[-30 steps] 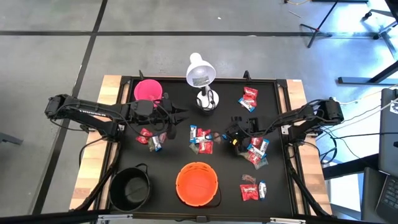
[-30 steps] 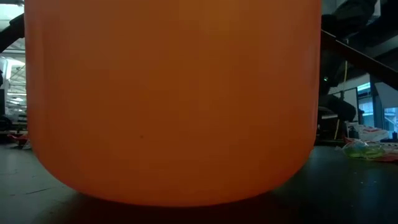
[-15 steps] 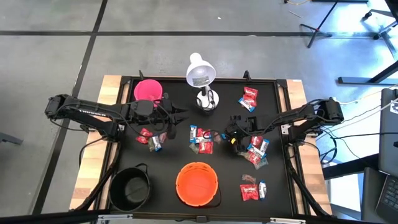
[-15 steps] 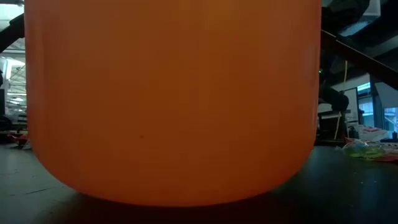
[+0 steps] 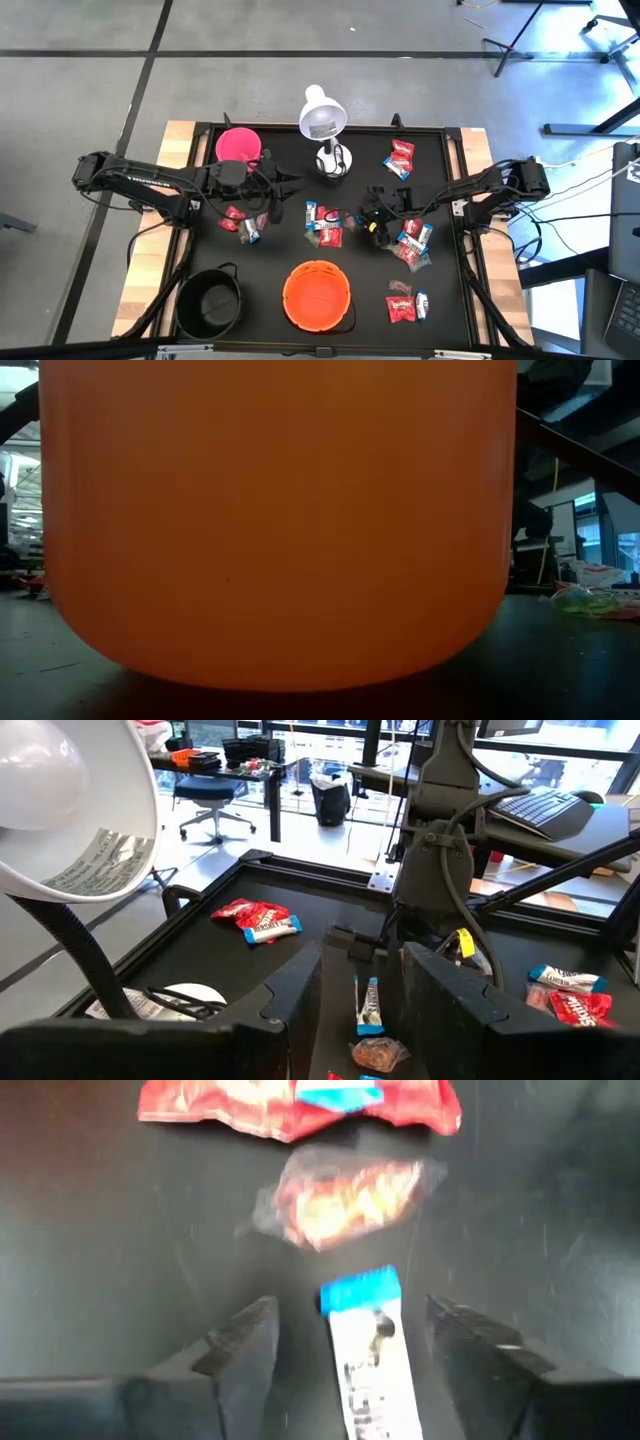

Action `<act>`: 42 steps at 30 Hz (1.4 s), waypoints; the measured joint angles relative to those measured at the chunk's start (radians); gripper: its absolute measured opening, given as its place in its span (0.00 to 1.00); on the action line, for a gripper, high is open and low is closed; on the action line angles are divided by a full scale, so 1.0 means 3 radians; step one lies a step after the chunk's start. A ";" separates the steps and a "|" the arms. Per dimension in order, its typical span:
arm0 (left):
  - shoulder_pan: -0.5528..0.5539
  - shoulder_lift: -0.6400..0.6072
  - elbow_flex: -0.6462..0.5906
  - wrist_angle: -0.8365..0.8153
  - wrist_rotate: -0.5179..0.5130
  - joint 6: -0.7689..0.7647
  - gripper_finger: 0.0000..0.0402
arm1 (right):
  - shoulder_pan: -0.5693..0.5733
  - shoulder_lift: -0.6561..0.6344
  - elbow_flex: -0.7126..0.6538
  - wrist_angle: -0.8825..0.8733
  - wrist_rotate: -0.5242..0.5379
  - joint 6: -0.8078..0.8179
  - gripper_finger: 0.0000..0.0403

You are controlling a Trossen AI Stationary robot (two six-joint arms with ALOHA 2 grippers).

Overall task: Sort candy
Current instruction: Put the white candy into the black bucket

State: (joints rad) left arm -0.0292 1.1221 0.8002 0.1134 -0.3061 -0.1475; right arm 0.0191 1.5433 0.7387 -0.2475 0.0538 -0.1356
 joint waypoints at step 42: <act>0.0000 -0.0001 0.0001 -0.0021 -0.0015 -0.0003 0.33 | -0.0087 -0.0517 -0.0013 -0.0193 0.0278 0.0019 0.00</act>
State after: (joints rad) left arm -0.0292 1.1217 0.8006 0.1070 -0.3107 -0.1483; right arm -0.0071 1.3881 0.7349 -0.3056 0.1371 -0.1299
